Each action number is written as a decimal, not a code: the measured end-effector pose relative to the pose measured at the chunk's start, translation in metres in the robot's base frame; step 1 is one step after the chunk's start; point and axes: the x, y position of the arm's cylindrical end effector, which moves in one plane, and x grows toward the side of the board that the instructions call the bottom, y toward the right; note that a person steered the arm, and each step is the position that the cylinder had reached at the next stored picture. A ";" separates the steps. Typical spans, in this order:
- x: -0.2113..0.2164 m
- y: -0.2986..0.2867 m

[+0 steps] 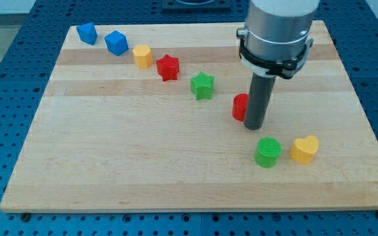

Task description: Slide the green circle at the top left of the heart

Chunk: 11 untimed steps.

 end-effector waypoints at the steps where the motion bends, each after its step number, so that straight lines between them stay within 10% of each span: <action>1: 0.001 0.000; 5: 0.098 -0.041; 11: 0.056 0.015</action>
